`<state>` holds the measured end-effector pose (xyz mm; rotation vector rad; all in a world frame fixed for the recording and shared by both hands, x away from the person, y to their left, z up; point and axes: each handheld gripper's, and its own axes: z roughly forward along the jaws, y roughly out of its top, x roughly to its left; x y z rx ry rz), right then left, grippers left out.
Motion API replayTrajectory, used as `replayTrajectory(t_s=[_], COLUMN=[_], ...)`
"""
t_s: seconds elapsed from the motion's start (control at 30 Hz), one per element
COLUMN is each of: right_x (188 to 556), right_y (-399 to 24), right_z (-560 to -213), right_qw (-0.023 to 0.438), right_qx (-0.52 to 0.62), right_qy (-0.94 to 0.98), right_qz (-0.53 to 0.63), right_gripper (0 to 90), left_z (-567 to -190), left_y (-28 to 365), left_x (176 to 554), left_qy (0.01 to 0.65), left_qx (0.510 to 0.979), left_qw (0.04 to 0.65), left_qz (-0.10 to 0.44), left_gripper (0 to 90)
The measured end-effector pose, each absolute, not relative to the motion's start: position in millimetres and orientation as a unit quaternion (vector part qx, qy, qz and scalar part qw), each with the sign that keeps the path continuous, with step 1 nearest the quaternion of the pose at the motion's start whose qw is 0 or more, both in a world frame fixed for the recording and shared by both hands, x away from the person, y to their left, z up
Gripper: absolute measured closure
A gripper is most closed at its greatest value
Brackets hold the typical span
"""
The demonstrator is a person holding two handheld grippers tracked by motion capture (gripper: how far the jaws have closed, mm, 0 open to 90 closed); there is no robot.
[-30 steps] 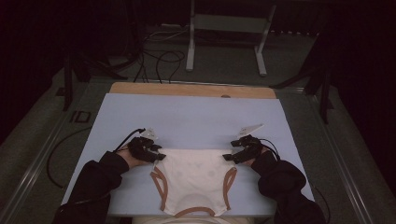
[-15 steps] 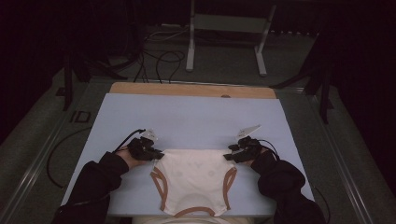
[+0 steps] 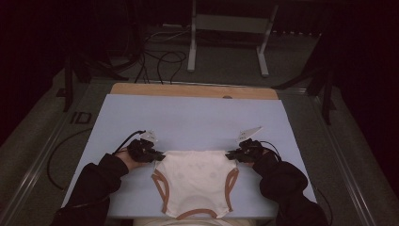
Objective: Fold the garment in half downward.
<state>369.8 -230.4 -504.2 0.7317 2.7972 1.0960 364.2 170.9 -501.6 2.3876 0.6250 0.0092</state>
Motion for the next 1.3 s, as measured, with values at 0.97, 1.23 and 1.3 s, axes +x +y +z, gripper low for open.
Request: replayTrajectory(t_s=[0.97, 1.23, 1.3], right_x=[406.8, 421.5, 425.2], right_y=[-246.7, -245.1, -244.7], right_z=[-487.0, -485.5, -485.7], right_qw=[0.051, 0.054, 0.056], right_qx=[0.281, 0.297, 0.302], right_qy=[0.879, 0.874, 0.874], right_qz=[0.382, 0.380, 0.377], right_gripper=[85.1, 85.1, 85.0], left_z=[-484.8, -487.3, -488.2], left_y=[166.4, 166.0, 165.6], left_x=[409.5, 422.9, 425.8], left_qy=[0.244, 0.261, 0.263], left_qx=[0.898, 0.891, 0.890], left_qw=[0.363, 0.366, 0.367], left_qz=[0.046, 0.055, 0.057], left_gripper=[86.2, 86.1, 86.1])
